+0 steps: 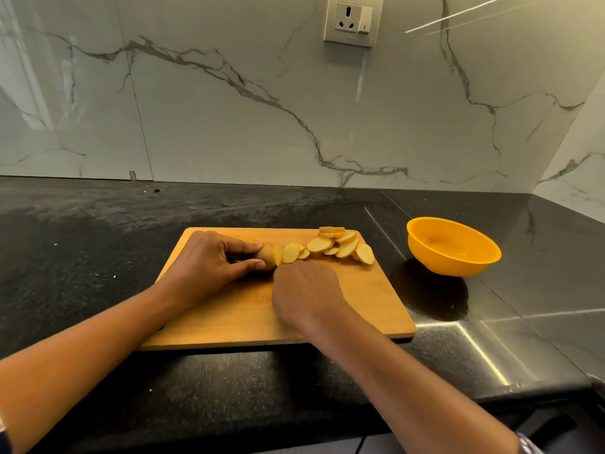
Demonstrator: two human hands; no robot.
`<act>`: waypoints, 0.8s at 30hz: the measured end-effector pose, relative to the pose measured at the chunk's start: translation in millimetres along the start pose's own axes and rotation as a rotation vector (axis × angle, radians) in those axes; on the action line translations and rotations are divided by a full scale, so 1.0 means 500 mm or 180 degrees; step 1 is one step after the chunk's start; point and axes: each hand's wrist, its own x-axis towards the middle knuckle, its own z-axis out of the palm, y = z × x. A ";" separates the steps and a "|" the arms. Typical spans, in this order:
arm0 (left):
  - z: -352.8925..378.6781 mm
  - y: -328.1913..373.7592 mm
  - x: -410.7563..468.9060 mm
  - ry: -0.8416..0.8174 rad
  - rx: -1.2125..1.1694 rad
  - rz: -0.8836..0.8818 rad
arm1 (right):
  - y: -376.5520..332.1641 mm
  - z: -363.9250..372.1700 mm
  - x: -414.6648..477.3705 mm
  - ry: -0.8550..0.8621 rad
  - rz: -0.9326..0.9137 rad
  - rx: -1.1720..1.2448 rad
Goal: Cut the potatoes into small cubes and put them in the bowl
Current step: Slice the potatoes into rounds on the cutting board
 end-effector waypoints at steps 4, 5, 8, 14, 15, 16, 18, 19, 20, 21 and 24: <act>0.000 -0.005 0.001 0.0044 0.0035 -0.0051 | 0.007 0.006 -0.022 -0.0043 0.0072 0.0133; 0.000 -0.005 0.001 0.0025 0.0010 -0.0095 | 0.010 0.007 -0.038 -0.0100 0.0055 0.0100; -0.001 -0.007 0.003 -0.0018 -0.0097 -0.0210 | 0.017 0.014 -0.087 -0.0269 -0.0022 -0.0126; -0.006 -0.005 0.004 -0.0165 -0.0398 -0.0382 | 0.032 0.020 -0.106 -0.0089 0.0110 0.0067; -0.006 -0.005 0.004 -0.0170 -0.0443 -0.0401 | 0.035 0.021 -0.100 -0.0047 0.0130 0.0128; -0.007 -0.004 0.004 -0.0169 -0.0489 -0.0423 | 0.037 0.020 -0.092 -0.0029 0.0155 0.0177; -0.008 -0.005 0.004 -0.0181 -0.0567 -0.0454 | 0.043 0.017 -0.071 -0.0045 0.0226 0.0281; -0.007 -0.005 0.004 -0.0185 -0.0583 -0.0460 | 0.047 0.016 -0.058 -0.0043 0.0275 0.0335; -0.007 -0.007 0.004 -0.0179 -0.0587 -0.0470 | 0.051 0.015 -0.044 -0.0014 0.0330 0.0381; -0.006 -0.009 0.005 -0.0164 -0.0596 -0.0494 | 0.056 0.014 -0.030 0.0038 0.0386 0.0420; -0.006 -0.013 0.007 -0.0160 -0.0643 -0.0584 | 0.072 0.017 0.000 0.0146 0.0534 0.0602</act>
